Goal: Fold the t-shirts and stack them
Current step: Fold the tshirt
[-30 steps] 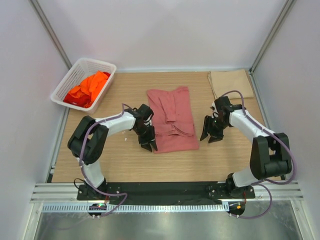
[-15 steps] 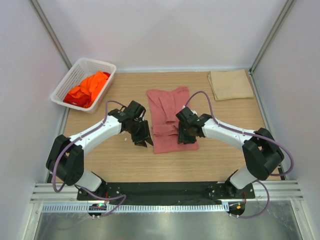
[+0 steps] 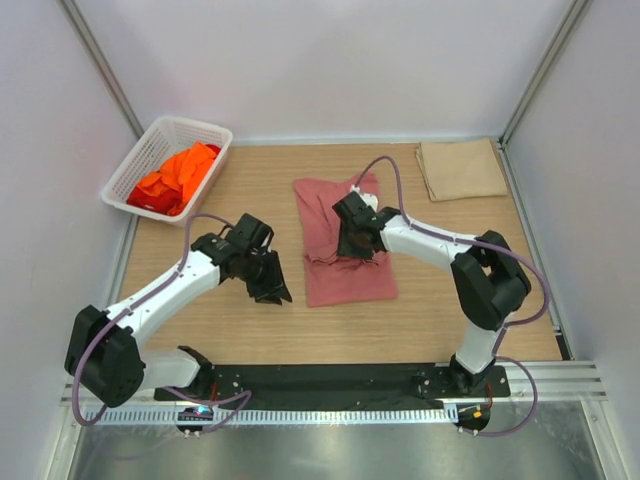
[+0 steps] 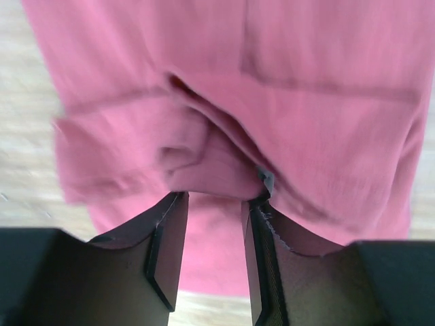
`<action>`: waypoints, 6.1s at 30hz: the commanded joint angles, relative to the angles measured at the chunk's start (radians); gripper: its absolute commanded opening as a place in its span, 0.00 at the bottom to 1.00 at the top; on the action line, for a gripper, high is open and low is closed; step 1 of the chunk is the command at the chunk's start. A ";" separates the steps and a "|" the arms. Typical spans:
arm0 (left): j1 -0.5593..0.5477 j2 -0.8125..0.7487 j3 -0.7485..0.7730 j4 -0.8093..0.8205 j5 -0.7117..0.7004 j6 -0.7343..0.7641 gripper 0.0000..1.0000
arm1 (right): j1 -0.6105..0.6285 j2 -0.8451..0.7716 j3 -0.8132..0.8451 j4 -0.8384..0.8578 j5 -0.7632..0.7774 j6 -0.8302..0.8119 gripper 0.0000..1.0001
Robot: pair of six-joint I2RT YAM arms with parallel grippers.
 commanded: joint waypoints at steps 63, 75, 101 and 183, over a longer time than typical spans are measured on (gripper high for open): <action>0.210 0.710 0.561 0.288 0.323 0.069 0.39 | -0.541 0.178 0.154 0.085 -0.834 -0.214 0.28; 0.198 0.782 0.383 0.387 0.279 0.140 0.35 | -0.621 0.269 0.058 0.110 -0.773 -0.255 0.24; 0.098 0.584 0.075 0.426 0.218 0.091 0.38 | -0.509 -0.043 -0.360 0.040 -0.741 -0.266 0.32; 0.109 0.341 -0.131 0.282 0.202 0.186 0.50 | -0.322 -0.259 -0.558 0.103 -0.652 -0.173 0.49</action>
